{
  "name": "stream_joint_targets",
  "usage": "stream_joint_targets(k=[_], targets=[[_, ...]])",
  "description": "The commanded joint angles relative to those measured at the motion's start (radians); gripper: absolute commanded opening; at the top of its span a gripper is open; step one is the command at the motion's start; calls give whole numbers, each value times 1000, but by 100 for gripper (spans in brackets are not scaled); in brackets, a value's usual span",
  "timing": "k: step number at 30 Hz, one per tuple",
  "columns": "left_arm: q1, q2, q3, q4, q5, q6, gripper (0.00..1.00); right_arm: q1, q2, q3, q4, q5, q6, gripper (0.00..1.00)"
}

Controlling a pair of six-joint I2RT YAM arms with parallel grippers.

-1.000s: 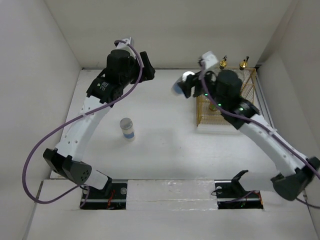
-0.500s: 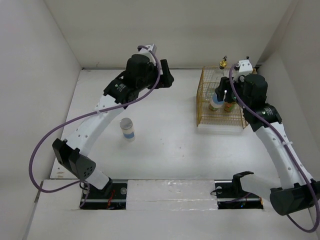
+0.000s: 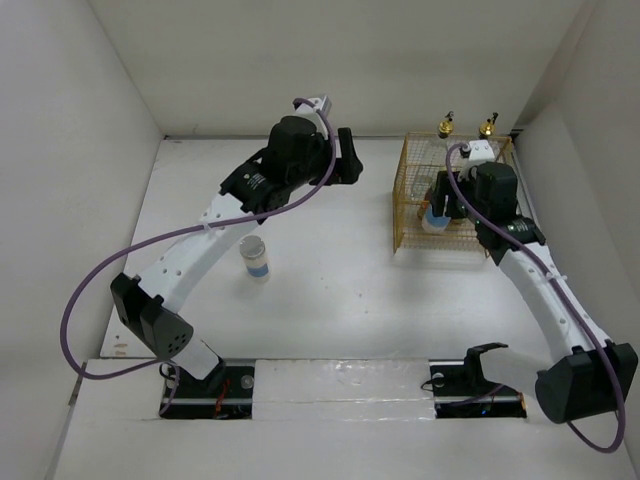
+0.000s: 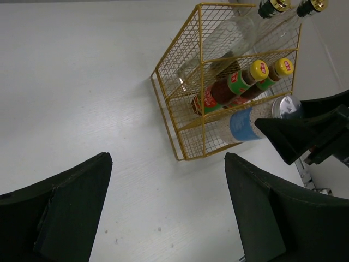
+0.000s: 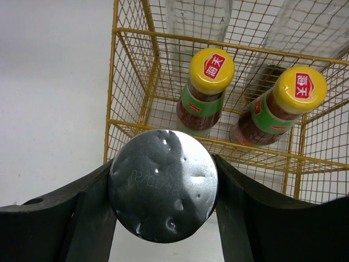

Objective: Organize the condiment bottles

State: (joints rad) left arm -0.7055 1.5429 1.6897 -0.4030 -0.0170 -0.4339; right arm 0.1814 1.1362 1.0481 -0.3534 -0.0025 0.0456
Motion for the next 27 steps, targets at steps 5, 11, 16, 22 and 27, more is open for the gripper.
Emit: stream_joint_targets(k=[5,11,16,22,27], targets=[[0,-24,-44,47,-9,0,81,1,20,-103,209,77,33,15],[0,-33,-53,47,-9,0,81,33,49,-175,257,101,54,41],[0,-33,-53,47,-9,0,81,33,60,-186,245,111,54,70],[0,-33,11,12,-81,32,82,61,-15,-62,140,171,54,97],[30,-58,99,-14,-150,52,82,157,-78,6,105,180,19,99]])
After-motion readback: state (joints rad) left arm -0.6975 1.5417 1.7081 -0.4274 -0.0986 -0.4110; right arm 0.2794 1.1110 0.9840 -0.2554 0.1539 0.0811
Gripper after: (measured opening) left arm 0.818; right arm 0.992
